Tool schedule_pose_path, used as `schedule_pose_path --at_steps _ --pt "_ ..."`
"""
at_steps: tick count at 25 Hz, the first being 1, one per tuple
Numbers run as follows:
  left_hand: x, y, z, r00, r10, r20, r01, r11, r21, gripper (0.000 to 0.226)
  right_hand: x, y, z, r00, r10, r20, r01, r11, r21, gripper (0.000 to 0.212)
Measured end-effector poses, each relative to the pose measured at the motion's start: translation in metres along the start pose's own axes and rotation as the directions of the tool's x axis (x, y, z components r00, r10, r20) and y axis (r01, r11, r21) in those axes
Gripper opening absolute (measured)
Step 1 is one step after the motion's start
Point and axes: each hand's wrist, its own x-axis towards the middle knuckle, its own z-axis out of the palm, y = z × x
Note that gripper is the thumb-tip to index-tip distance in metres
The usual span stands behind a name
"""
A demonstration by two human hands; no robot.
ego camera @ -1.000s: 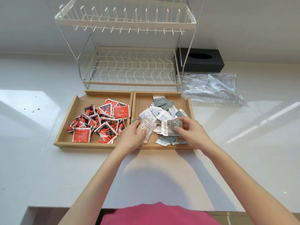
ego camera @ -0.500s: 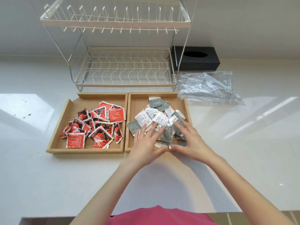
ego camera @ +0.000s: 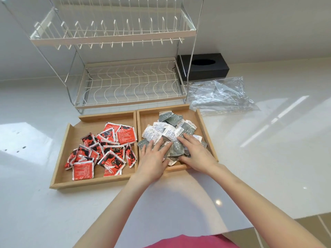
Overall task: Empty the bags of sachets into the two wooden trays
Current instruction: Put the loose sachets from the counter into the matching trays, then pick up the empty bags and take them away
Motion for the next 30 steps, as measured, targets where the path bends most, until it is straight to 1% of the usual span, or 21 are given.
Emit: schedule_pose_path --at_steps 3,6,9,11,14,18,22,24,25,26,27,28,30 --pt "0.0 0.004 -0.007 1.0 -0.003 -0.009 0.002 0.999 -0.035 0.059 -0.006 0.004 -0.008 1.0 -0.024 -0.003 0.024 0.999 -0.034 0.069" --pt "0.003 0.019 -0.015 0.997 -0.041 -0.058 0.038 0.998 -0.057 0.059 -0.01 0.016 -0.025 0.997 -0.071 -0.015 0.07 0.994 -0.081 0.069" --pt "0.015 0.042 -0.02 0.986 -0.108 -0.124 0.1 0.993 -0.067 0.058 -0.009 0.032 -0.052 0.992 -0.123 -0.033 0.118 0.985 -0.127 0.07" --pt "0.023 0.064 -0.023 0.968 -0.182 -0.174 0.171 0.982 -0.075 0.057 -0.009 0.047 -0.075 0.987 -0.159 -0.022 0.154 0.977 -0.147 0.069" --pt "0.037 0.096 -0.025 0.938 -0.268 -0.221 0.24 0.96 -0.144 0.055 -0.006 0.078 -0.106 0.98 -0.2 0.004 0.197 0.963 -0.183 0.067" --pt "0.059 0.137 -0.024 0.924 -0.305 -0.231 0.256 0.942 -0.219 0.053 0.006 0.117 -0.141 0.974 -0.227 0.024 0.227 0.949 -0.22 0.066" --pt "0.089 0.171 -0.02 0.925 -0.293 -0.241 0.217 0.929 -0.299 0.054 0.023 0.148 -0.172 0.97 -0.242 0.025 0.241 0.94 -0.24 0.066" --pt "0.106 0.184 -0.019 0.928 -0.307 -0.212 0.207 0.897 -0.391 0.053 0.035 0.159 -0.186 0.968 -0.251 0.023 0.249 0.936 -0.247 0.065" --pt "0.113 0.191 -0.019 0.925 -0.332 -0.184 0.216 0.859 -0.463 0.052 0.042 0.165 -0.191 0.967 -0.255 0.02 0.252 0.935 -0.252 0.065" --pt "0.121 0.198 -0.019 0.917 -0.372 -0.143 0.236 0.796 -0.557 0.052 0.051 0.17 -0.196 0.967 -0.256 0.018 0.252 0.934 -0.255 0.065" --pt "0.128 0.204 -0.019 0.902 -0.422 -0.091 0.262 0.702 -0.662 0.052 0.06 0.175 -0.2 0.967 -0.256 0.018 0.252 0.934 -0.255 0.064" --pt "0.135 0.209 -0.018 0.881 -0.472 -0.017 0.293 0.574 -0.765 0.053 0.071 0.18 -0.205 0.968 -0.251 0.017 0.247 0.936 -0.251 0.064" --pt "0.151 0.218 -0.015 0.846 -0.506 0.17 0.335 0.257 -0.906 0.057 0.097 0.191 -0.213 0.974 -0.226 -0.006 0.219 0.951 -0.219 0.063"
